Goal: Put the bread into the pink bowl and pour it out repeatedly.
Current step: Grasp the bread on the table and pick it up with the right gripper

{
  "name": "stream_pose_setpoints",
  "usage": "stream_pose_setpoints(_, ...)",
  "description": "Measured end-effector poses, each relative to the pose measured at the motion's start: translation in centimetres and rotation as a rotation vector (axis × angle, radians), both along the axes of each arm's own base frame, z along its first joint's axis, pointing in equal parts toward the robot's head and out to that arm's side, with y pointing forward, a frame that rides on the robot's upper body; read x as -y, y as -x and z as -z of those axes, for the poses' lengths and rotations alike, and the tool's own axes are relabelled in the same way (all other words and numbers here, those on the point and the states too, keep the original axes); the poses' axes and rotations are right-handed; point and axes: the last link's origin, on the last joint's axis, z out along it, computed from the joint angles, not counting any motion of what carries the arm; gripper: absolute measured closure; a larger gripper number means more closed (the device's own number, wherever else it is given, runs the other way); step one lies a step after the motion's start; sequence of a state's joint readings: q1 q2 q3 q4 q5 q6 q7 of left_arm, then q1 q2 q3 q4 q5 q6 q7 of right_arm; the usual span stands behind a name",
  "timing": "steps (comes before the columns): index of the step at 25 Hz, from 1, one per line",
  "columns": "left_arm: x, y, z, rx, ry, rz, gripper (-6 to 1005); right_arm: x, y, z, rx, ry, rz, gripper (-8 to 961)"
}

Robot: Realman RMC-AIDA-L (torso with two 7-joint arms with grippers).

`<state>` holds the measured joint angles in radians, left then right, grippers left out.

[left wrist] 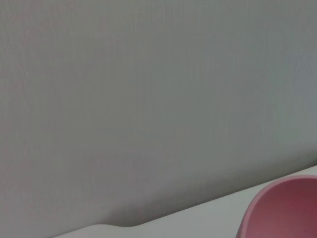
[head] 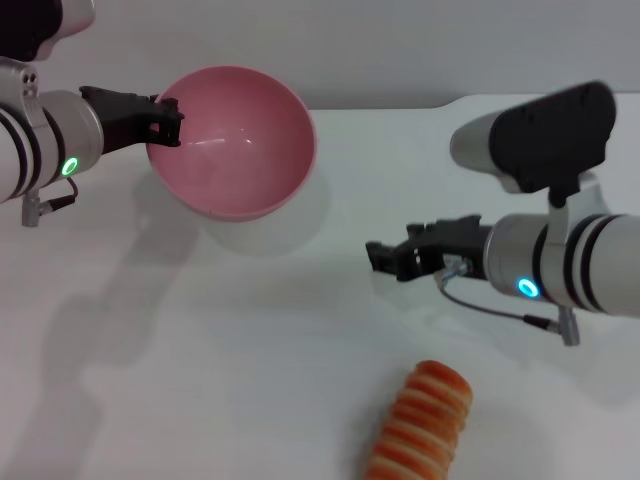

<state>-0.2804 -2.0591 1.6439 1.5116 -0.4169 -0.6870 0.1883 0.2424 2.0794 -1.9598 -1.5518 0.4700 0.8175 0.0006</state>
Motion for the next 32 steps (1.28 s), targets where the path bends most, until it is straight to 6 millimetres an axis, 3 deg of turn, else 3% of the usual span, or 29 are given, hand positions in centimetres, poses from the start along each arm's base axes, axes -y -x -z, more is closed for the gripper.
stream_pose_setpoints(12,-0.4,-0.1,0.2,-0.016,0.001,0.004,949,1.1,-0.1,0.9,0.006,0.116,0.062,352)
stream_pose_setpoints(21,-0.8,0.2,0.6,-0.026,0.014,-0.008,949,2.2,2.9,-1.2,0.07,0.099,-0.053,343)
stream_pose_setpoints(32,-1.4,0.6,0.6,-0.029,0.014,-0.025,949,5.7,3.7,1.2,0.107,0.206,-0.009,269)
